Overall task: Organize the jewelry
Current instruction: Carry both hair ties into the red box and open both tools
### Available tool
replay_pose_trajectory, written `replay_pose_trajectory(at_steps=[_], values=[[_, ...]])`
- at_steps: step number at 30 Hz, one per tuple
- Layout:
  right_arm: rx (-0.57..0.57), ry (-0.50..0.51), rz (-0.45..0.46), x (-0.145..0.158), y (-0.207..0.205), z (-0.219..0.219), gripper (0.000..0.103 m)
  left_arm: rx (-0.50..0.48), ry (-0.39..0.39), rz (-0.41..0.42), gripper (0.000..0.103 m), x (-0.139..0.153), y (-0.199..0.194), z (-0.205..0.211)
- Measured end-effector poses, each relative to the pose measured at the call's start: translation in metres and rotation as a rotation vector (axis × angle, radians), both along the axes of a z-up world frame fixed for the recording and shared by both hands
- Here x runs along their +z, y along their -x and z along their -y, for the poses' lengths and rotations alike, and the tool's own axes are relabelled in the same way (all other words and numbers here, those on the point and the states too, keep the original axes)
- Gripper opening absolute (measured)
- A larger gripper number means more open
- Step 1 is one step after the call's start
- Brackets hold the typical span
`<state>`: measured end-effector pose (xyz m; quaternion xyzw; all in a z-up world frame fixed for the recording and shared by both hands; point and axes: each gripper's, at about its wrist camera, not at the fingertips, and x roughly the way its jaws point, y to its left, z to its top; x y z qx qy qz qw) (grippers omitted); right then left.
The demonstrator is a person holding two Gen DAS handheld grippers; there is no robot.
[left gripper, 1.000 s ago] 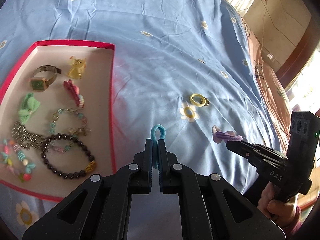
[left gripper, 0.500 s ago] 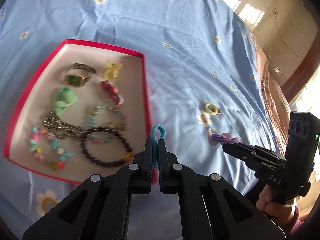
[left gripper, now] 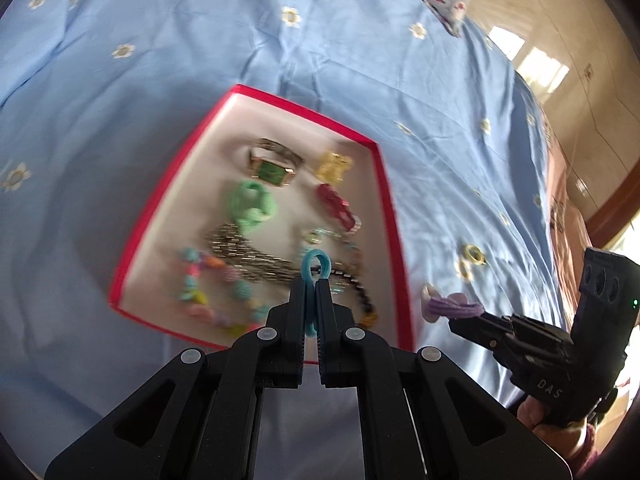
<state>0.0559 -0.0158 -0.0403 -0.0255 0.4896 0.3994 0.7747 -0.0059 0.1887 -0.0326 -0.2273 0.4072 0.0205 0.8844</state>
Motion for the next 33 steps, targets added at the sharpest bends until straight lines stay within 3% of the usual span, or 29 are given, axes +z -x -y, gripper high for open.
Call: replay_pose_trajectory(at_steps=[15, 33], values=[[0.087, 0.046, -0.016, -0.023, -0.006, -0.057, 0.010, 0.057, 0.011, -0.038, 0.004, -0.021, -0.002, -0.034], [0.107, 0.092, -0.060, -0.041, -0.012, -0.070, 0.017, 0.071, 0.024, -0.075, 0.005, -0.035, -0.007, -0.040]])
